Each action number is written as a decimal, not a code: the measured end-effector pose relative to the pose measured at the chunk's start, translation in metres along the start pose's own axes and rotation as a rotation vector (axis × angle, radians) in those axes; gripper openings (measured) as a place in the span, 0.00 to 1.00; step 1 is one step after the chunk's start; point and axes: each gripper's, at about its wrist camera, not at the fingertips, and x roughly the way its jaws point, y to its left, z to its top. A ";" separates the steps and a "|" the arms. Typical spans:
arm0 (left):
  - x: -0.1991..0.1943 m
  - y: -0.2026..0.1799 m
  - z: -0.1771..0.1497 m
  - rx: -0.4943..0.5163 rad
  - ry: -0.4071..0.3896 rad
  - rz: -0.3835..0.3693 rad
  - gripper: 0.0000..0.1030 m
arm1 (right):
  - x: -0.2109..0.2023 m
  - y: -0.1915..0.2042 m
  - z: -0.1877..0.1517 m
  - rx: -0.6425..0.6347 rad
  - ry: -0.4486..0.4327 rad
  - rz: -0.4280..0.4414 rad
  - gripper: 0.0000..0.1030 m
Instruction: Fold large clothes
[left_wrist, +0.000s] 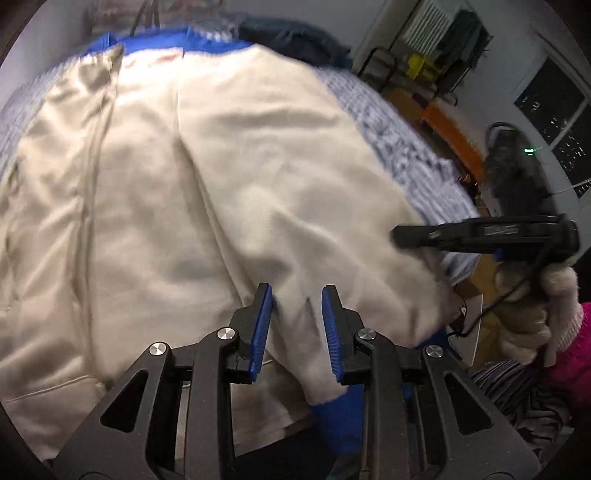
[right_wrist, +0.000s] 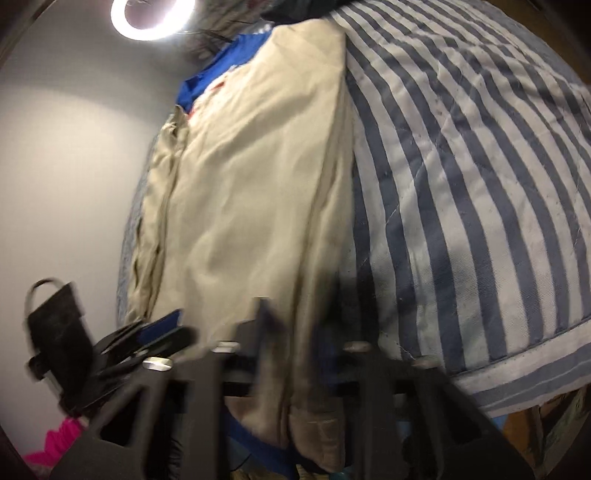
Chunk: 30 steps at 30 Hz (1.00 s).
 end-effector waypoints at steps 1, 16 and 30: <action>0.002 -0.002 -0.003 0.017 0.002 0.000 0.25 | -0.001 0.004 0.000 -0.014 -0.007 -0.020 0.08; -0.133 0.048 0.011 -0.189 -0.111 -0.126 0.25 | -0.013 0.135 0.004 -0.414 -0.124 -0.296 0.03; -0.228 0.197 0.027 -0.501 -0.399 -0.081 0.25 | 0.066 0.253 -0.022 -0.814 -0.029 -0.430 0.03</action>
